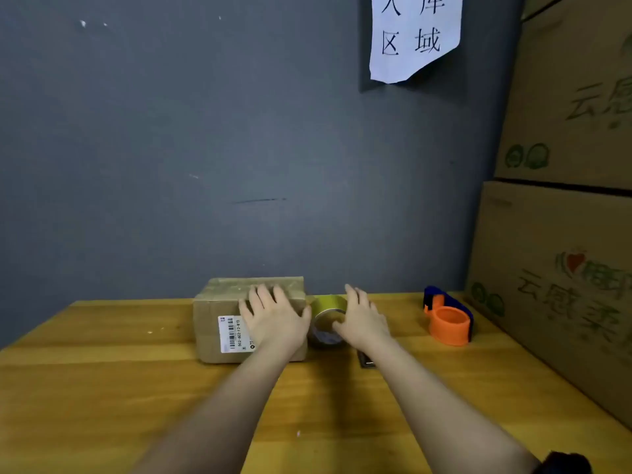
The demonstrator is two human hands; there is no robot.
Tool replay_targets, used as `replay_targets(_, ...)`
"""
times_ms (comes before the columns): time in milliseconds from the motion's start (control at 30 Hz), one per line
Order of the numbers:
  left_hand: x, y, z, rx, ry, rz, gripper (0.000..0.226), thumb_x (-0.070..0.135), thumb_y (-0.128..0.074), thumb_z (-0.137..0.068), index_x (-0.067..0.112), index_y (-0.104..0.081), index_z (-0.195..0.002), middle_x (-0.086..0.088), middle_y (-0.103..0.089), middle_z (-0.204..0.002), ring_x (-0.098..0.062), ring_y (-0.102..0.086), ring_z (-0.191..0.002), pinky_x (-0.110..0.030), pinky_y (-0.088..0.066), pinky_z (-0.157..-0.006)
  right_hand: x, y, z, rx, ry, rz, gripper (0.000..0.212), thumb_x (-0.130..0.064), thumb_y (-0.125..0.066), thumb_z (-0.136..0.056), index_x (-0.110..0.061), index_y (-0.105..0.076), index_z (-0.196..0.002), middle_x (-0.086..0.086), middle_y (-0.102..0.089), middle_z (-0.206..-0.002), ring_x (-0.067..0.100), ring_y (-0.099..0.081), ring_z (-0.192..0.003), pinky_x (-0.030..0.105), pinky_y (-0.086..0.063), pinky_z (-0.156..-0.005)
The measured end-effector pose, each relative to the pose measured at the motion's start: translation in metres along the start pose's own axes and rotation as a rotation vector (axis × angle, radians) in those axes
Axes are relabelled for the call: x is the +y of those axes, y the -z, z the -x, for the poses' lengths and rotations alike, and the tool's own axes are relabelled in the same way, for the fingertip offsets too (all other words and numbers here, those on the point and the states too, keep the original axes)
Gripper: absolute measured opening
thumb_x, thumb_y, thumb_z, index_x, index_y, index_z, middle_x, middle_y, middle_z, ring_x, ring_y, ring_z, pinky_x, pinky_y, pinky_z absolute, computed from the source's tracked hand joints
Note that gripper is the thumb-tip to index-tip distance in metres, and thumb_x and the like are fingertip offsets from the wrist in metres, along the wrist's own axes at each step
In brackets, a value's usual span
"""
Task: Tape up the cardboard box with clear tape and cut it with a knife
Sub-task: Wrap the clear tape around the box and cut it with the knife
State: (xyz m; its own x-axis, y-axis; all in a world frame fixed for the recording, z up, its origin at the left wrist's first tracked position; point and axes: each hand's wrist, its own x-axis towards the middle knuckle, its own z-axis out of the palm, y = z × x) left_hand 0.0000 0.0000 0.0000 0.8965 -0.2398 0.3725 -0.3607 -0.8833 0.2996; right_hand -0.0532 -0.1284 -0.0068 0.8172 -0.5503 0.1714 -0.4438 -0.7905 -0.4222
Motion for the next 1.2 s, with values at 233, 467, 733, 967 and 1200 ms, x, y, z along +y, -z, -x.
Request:
replay_targets(233,-0.017,-0.013,-0.006,0.204,-0.079,0.010,0.058,0.050,-0.056,-0.077,0.007,-0.056,-0.116,-0.018,-0.054,-0.130,-0.036,-0.045,-0.125,-0.050,-0.030,-0.108,0.009,-0.001,-0.011,-0.023,0.113,0.016,0.065,-0.026,-0.061,-0.085,-0.024,-0.030,-0.142,0.003,-0.040,-0.145,0.028,-0.043,-0.130,0.040,-0.042,-0.101)
replay_targets(467,-0.051,-0.011,-0.012,0.132,-0.230,0.202,0.071,0.055,-0.030,-0.072,0.019,-0.048,-0.131,-0.003,-0.045,-0.142,-0.022,-0.030,-0.138,-0.042,-0.020,-0.116,0.004,0.012,0.023,0.080,0.218,0.230,0.057,-0.049,-0.060,-0.076,-0.022,-0.046,-0.124,-0.001,-0.050,-0.125,0.022,-0.054,-0.113,0.037,-0.051,-0.085)
replay_targets(733,-0.075,0.002,-0.020,-0.179,-0.354,0.567,0.059,0.036,-0.034,-0.078,0.030,-0.040,-0.137,0.011,-0.030,-0.152,-0.014,-0.008,-0.146,-0.040,-0.014,-0.118,-0.023,0.000,0.085,0.044,0.089,-0.062,0.052,-0.061,-0.060,-0.073,-0.027,-0.041,-0.107,-0.004,-0.063,-0.107,0.023,-0.062,-0.097,0.032,-0.047,-0.070)
replay_targets(967,-0.068,-0.009,-0.026,-0.201,-0.371,0.699,0.056,0.057,-0.020,-0.087,0.035,-0.048,-0.131,0.011,-0.042,-0.143,-0.012,-0.021,-0.141,-0.039,-0.012,-0.120,-0.030,-0.026,0.118,0.068,-0.018,-0.332,0.060,-0.064,-0.066,-0.067,-0.029,-0.034,-0.105,-0.002,-0.062,-0.107,0.020,-0.060,-0.100,0.040,-0.053,-0.077)
replay_targets(1200,-0.065,-0.011,-0.025,-0.128,-0.401,0.707,0.033,0.036,-0.036,-0.098,0.033,-0.061,-0.120,0.010,-0.054,-0.127,-0.014,-0.036,-0.130,-0.036,-0.022,-0.114,-0.034,-0.037,0.137,0.031,-0.076,-0.613,0.061,-0.051,-0.073,-0.069,-0.029,-0.028,-0.104,-0.012,-0.051,-0.089,0.014,-0.057,-0.078,0.042,-0.053,-0.076)
